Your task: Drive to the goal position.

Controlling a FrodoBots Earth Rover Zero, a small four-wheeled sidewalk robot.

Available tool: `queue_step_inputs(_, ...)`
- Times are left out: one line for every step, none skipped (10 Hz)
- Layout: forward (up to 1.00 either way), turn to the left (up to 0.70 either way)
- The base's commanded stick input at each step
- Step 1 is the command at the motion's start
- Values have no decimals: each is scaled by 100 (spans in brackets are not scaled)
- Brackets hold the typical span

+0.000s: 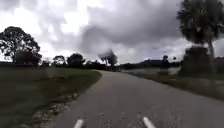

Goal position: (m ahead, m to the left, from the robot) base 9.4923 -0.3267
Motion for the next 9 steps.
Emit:
queue_step_inputs(70, 0)
queue_step_inputs(70, 0)
queue_step_inputs(70, 0)
queue_step_inputs(70, 0)
queue_step_inputs(70, 0)
queue_step_inputs(70, 0)
queue_step_inputs(70, 0)
queue_step_inputs(70, 0)
queue_step_inputs(70, 0)
